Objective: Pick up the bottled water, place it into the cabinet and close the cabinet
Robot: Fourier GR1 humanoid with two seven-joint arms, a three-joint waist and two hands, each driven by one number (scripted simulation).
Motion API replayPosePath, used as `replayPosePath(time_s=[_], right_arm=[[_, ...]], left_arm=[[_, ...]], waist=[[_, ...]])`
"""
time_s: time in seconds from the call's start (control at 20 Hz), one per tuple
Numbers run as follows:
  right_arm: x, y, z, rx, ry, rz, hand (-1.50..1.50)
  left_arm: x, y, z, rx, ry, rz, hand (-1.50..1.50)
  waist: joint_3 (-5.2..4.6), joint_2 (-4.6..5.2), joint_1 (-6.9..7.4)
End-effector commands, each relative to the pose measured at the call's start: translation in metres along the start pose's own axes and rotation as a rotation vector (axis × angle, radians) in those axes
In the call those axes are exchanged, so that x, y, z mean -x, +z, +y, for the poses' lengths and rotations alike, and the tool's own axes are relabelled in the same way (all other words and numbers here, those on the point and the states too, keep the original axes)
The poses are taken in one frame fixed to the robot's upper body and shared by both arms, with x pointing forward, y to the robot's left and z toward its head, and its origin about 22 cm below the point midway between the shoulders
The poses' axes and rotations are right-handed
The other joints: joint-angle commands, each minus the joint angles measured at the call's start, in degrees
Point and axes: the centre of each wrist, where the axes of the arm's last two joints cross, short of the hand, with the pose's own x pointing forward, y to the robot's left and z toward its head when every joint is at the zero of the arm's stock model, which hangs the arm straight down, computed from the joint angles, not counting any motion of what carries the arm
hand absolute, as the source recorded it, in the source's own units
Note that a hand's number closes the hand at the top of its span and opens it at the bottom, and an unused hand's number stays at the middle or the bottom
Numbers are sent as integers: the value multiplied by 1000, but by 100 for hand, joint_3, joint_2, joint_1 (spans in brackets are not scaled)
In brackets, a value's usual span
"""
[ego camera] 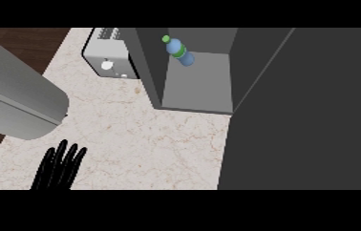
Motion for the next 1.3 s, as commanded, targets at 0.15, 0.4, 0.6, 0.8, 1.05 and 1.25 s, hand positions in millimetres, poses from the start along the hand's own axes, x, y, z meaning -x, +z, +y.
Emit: replayPosePath(time_s=[0.15, 0.4, 0.6, 0.8, 1.05, 1.25], right_arm=[[-31, -25, 7, -147, 14, 7, 150], [-24, -42, -2, -309, 120, -28, 150], [-14, -56, -7, -361, 162, 2, 150], [-6, -67, -8, -353, 149, 25, 150], [1, -84, -6, -316, 109, 21, 150], [8, -99, -5, -275, 64, 39, 150]], left_arm=[[-30, 23, 32, 51, -15, 6, -150], [-36, 17, 44, 68, 2, -4, -150], [-43, 12, 48, 89, -9, -8, -150], [-51, 12, 55, 96, -13, -19, -150], [-58, 8, 62, 111, -18, -6, -150], [-61, 3, 64, 123, -17, -32, -150]], waist=[[-9, 101, 249], [-25, 150, 361], [-36, 200, 488], [-47, 201, 600], [-58, 256, 633], [-45, 246, 586]])
